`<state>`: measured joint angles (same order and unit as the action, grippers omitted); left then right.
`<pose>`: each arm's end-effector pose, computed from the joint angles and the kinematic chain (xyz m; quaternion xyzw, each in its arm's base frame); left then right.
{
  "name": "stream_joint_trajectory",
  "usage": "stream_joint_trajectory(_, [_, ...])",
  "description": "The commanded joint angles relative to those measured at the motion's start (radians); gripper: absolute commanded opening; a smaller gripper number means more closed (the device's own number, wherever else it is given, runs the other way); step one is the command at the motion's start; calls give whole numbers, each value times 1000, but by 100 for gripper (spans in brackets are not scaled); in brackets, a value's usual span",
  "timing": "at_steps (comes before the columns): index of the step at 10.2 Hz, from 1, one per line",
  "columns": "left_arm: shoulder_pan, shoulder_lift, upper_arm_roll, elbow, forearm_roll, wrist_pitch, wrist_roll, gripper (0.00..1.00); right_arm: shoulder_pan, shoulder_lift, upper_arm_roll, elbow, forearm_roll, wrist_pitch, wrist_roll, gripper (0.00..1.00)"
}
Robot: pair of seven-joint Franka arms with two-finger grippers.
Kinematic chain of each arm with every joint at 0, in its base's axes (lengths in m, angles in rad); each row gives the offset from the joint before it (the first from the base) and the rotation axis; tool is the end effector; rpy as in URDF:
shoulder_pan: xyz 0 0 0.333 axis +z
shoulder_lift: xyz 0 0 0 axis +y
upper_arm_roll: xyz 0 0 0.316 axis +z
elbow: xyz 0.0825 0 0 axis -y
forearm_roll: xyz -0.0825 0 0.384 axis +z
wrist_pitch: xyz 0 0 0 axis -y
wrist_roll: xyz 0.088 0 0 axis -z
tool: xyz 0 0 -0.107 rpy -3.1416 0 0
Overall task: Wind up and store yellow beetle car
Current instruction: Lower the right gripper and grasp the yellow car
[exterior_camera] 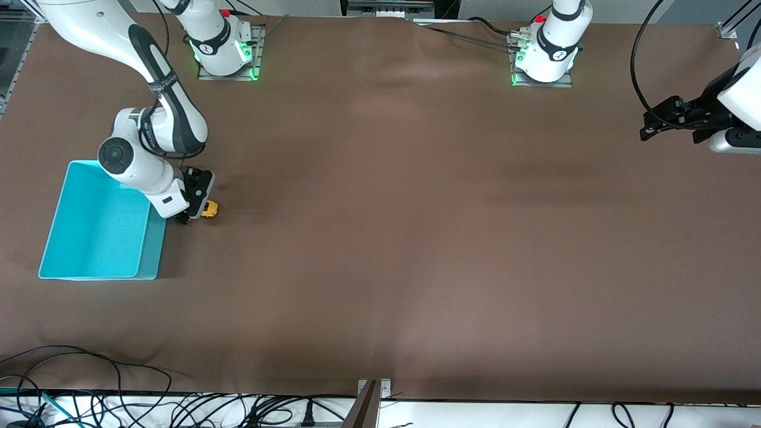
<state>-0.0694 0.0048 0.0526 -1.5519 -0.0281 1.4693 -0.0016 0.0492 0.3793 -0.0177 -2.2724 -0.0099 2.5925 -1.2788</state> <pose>0.5450 -0.0125 0.6223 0.9989 -0.0084 -0.0438 0.0135 0.5284 0.0165 0.1840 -0.7896 -0.6128 0.0274 0.0126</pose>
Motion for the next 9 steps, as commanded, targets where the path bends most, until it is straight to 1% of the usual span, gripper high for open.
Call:
stream_joint_trajectory(1, [-3,17,-2,32,-18,-12,-3,100,-11,7,2,-3,-12,20,-39,31])
stream_joint_trajectory(2, [-3,17,-3,32,-18,-12,-3,100,-11,6,1,-1,-12,20,-54,0])
stream_joint_trajectory(5, [-7,17,-5,32,-26,-12,-1,100,-11,-3,-2,13,-12,18,-56,0])
stream_joint_trajectory(6, [-9,17,-16,33,-26,-12,-4,100,-9,-17,1,28,-12,-10,-54,0])
stream_joint_trajectory(8, [-9,15,-17,32,-24,-12,-1,100,-6,-39,4,136,-12,-192,-50,0])
stream_joint_trajectory(9, [-7,17,-17,32,-23,-12,0,100,-6,-43,5,219,-12,-316,-48,0])
